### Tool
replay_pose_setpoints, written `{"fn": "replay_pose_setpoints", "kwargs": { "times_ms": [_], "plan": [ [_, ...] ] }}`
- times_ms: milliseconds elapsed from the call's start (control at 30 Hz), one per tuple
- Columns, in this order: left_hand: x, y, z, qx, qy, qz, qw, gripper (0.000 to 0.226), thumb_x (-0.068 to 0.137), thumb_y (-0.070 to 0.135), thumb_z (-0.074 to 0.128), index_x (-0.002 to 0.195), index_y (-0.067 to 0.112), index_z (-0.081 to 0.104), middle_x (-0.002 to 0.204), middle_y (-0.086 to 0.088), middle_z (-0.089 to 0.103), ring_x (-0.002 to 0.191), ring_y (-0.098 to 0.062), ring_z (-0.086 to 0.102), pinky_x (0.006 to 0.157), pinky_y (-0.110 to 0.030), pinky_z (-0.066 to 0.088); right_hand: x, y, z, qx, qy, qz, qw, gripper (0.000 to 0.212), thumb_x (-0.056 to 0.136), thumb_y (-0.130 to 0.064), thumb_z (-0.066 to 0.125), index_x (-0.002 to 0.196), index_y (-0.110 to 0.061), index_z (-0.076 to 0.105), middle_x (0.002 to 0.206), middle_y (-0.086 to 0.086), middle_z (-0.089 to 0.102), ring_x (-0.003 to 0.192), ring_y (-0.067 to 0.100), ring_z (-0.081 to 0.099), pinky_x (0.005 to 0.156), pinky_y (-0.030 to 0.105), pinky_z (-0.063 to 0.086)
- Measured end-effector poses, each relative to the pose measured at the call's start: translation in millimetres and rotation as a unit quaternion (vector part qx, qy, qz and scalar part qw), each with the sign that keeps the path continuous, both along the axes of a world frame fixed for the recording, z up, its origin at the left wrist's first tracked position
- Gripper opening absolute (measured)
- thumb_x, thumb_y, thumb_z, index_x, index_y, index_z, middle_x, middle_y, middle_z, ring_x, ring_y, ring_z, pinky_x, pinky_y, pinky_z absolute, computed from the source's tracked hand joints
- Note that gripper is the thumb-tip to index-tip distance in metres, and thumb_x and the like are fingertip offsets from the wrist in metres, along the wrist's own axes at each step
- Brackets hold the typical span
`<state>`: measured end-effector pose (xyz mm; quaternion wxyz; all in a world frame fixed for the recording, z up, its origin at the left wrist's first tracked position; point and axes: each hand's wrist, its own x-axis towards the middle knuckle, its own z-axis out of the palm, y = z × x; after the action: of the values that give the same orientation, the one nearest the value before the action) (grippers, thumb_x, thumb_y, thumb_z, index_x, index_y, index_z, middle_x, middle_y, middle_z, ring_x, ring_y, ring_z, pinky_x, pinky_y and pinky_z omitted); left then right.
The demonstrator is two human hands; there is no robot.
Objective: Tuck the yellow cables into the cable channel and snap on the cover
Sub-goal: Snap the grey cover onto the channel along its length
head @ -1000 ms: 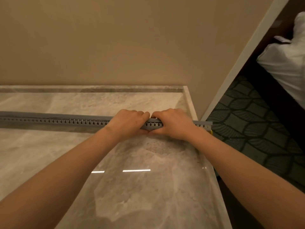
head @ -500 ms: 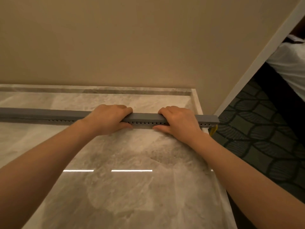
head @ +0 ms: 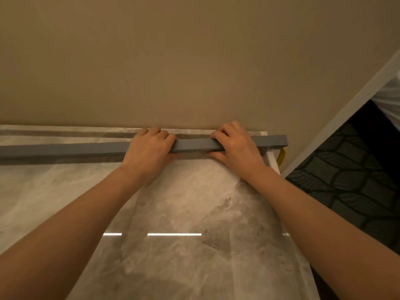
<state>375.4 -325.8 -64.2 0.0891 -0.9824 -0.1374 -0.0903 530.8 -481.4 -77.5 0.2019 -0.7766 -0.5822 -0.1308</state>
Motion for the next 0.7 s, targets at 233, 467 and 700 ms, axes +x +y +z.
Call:
{"fn": "replay_pose_setpoints", "kwargs": {
  "times_ms": [233, 467, 700],
  "plan": [
    [17.5, 12.5, 3.8, 0.043, 0.004, 0.031, 0.999, 0.031, 0.081, 0.038, 0.065, 0.093, 0.009, 0.062, 0.092, -0.011, 0.061, 0.086, -0.031, 0.053, 0.071, -0.039, 0.036, 14.3, 20.0, 1.4, 0.006, -0.003, -0.012, 1.0, 0.038, 0.063, -0.018, 0.083, 0.091, 0.002, 0.066, 0.091, 0.019, 0.059, 0.086, 0.037, 0.054, 0.075, 0.042, 0.049],
    [11.4, 12.8, 6.2, 0.001, -0.004, 0.094, 0.996, 0.031, 0.082, 0.038, 0.063, 0.102, 0.015, 0.058, 0.1, -0.006, 0.062, 0.094, -0.028, 0.053, 0.077, -0.036, 0.036, 16.5, 18.5, 3.9, -0.006, -0.01, 0.022, 1.0, 0.045, 0.063, -0.006, 0.08, 0.105, -0.002, 0.065, 0.092, 0.019, 0.059, 0.085, 0.039, 0.054, 0.075, 0.044, 0.05],
    [-32.8, -5.7, 26.9, -0.022, -0.017, 0.143, 0.989, 0.031, 0.086, 0.035, 0.054, 0.114, 0.021, 0.052, 0.115, -0.001, 0.056, 0.109, -0.025, 0.047, 0.092, -0.036, 0.034, -7.4, 21.6, 0.5, -0.002, -0.019, -0.027, 0.999, 0.043, 0.068, -0.013, 0.077, 0.108, -0.008, 0.064, 0.099, 0.015, 0.061, 0.093, 0.036, 0.053, 0.081, 0.042, 0.044]
  ]
}}
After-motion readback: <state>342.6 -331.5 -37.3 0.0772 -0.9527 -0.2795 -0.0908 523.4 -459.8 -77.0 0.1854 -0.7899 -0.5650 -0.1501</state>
